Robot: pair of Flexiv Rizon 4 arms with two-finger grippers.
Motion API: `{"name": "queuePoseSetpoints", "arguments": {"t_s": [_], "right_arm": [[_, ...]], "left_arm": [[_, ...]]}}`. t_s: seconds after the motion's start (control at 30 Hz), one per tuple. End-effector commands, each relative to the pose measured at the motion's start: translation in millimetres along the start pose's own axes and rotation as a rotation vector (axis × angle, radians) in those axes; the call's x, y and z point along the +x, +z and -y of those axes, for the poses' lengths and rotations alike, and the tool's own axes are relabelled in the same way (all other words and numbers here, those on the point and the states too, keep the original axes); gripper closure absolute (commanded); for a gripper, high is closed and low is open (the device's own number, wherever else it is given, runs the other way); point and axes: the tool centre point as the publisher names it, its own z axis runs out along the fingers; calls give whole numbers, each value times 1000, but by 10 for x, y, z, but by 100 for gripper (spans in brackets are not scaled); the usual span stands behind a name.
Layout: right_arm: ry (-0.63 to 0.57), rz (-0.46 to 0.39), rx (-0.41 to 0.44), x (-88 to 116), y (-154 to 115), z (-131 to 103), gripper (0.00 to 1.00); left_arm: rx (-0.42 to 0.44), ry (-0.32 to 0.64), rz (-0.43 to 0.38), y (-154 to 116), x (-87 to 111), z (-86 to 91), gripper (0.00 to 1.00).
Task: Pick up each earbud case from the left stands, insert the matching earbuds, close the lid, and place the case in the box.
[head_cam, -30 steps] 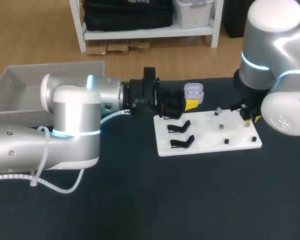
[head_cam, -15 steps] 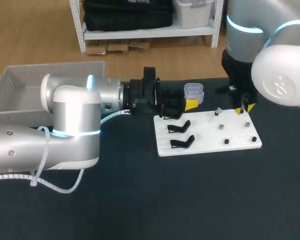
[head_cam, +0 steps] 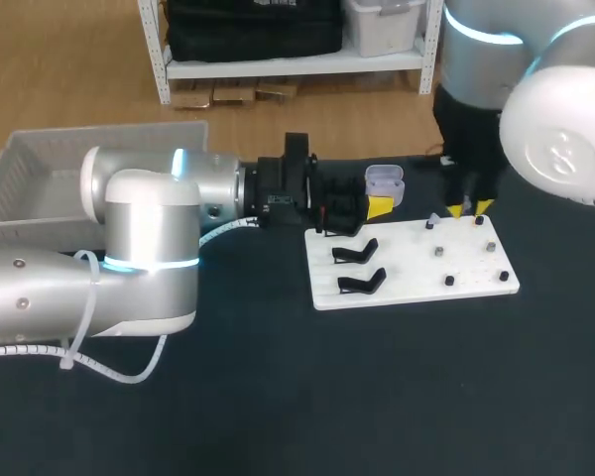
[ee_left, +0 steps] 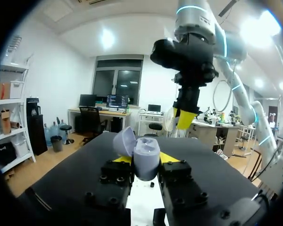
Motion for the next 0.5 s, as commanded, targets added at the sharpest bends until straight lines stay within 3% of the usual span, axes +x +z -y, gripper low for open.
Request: {"name": "queuePoseSetpoints", "arguments": {"t_s": [0.03, 0.27, 0.5], "right_arm": [[582, -68, -88, -56, -147, -174, 100], [912, -105, -59, -30, -256, -303, 100], [1001, -59, -51, -77, -354, -341, 100]], "left_arm": [[-5, 5, 8, 3, 21, 7, 100], [-5, 5, 8, 3, 21, 7, 100], [-5, 5, 8, 3, 21, 7, 100]]}}
